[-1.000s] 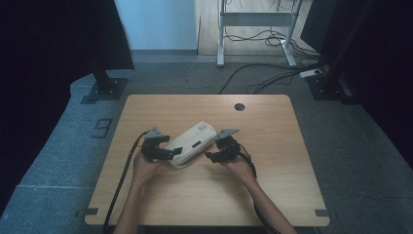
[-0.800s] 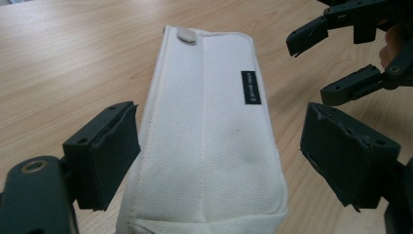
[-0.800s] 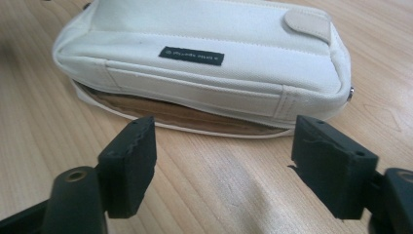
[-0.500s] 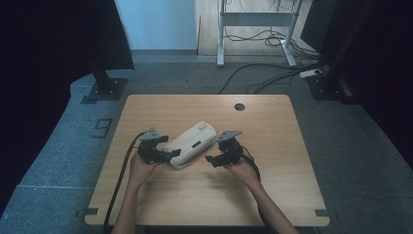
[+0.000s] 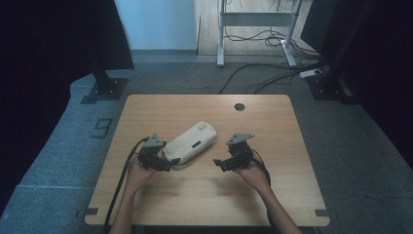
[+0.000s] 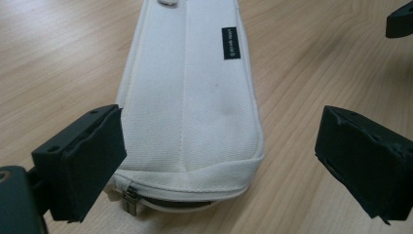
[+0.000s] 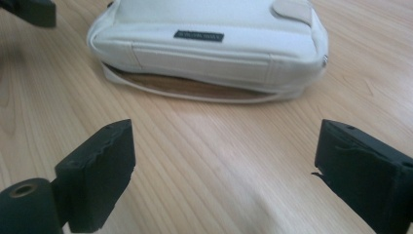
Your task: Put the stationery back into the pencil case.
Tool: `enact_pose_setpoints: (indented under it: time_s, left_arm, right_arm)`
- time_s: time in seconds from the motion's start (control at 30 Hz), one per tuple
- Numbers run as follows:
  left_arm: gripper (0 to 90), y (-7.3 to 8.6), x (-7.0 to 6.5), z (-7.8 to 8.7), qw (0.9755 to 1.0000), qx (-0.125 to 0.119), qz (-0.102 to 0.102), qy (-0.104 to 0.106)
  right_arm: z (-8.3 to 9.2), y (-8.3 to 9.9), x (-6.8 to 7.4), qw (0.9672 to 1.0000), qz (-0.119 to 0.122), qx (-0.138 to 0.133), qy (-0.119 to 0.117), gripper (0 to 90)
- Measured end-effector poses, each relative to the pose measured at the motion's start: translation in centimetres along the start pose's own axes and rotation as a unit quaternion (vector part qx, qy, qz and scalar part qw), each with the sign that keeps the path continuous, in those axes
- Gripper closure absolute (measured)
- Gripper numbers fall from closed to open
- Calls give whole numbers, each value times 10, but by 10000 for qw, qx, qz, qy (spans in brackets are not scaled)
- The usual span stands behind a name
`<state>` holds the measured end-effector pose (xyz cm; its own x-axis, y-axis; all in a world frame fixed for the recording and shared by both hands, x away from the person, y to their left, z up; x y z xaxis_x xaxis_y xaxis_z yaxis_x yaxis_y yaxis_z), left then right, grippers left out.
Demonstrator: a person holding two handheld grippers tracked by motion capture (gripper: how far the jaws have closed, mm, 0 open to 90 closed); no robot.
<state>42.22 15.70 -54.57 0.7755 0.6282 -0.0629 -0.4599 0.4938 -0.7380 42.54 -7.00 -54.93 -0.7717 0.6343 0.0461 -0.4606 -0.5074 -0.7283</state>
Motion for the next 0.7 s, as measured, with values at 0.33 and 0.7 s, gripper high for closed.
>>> enact_pose_setpoints:
  time_s: [0.33,0.7]
  left_arm:
    - [19,6,-9,12,9998,54,-141,-135]
    - [11,29,-10,21,9987,282,-90,-407]
  right_arm:
    - [28,15,-10,9997,-20,20,253,0]
    - [58,44,-23,9981,-202,-184,543,0]
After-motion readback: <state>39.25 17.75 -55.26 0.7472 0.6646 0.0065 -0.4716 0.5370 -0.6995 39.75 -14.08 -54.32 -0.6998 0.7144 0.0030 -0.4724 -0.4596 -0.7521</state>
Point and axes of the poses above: each handheld gripper's, and its own axes: z roughly backward along the jaws, y roughly out of its underside, x roughly to its left, the point moved 9 cm from there along -z, roughly forward along the jaws, and after that the axes turned 4 degrees about x, right-handed, at the moved point
